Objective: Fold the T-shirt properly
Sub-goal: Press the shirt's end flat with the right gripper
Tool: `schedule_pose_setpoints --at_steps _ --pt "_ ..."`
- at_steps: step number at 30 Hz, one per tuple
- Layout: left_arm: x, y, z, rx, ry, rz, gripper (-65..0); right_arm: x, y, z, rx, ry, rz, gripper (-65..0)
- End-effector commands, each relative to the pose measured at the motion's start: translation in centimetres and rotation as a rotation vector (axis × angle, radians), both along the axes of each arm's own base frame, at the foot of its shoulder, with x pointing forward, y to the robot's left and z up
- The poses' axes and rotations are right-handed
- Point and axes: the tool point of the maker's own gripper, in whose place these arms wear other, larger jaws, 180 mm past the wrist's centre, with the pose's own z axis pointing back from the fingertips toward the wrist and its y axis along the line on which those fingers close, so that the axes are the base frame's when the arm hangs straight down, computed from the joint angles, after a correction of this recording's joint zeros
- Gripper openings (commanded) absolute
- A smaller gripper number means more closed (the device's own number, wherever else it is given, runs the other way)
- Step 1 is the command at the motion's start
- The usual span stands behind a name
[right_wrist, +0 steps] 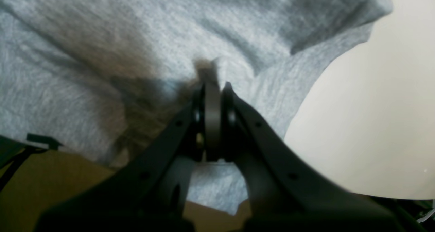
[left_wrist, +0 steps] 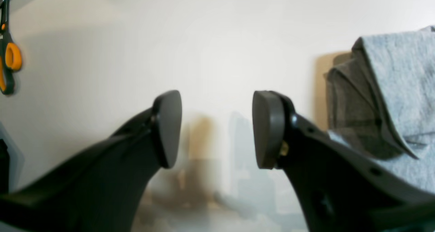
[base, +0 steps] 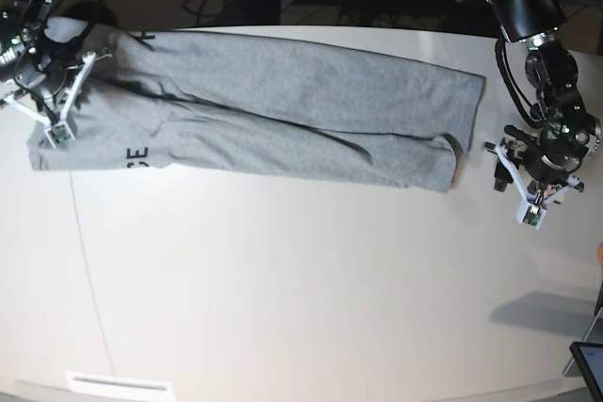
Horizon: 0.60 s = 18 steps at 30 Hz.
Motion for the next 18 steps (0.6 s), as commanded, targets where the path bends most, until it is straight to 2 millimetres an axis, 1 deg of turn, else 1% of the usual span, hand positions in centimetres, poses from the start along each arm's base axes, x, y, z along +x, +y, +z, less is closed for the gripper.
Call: schedule_pose_setpoints --at_steps 1,3,5,8,11,18 --pt "0.9 0.4 1.6 0.012 -0.049 -0.002 -32.6 0.2 -0.4 0.7 -0.017 -0.020 0.000 -64.9" --pt "0.9 0.4 1.6 0.012 -0.049 -0.002 -32.6 -0.2 -0.1 0.4 -0.003 -0.013 -0.012 -64.9" --pt "0.9 0.4 1.6 0.012 -0.049 -0.002 -32.6 -1.1 -1.2 0.3 -0.011 0.008 -0.069 -64.9" --pt "0.9 0.4 1.6 0.012 -0.049 -0.002 -32.6 -1.8 -2.3 0.4 -0.025 0.019 -0.109 -64.9" --pt "0.9 0.4 1.6 0.012 -0.049 -0.002 -32.6 -2.0 -2.5 0.4 -0.029 0.026 -0.112 -64.9" --pt "0.9 0.3 1.5 0.011 -0.049 -0.002 -32.6 -2.4 -1.9 -0.1 -0.014 0.039 -0.113 -64.9"
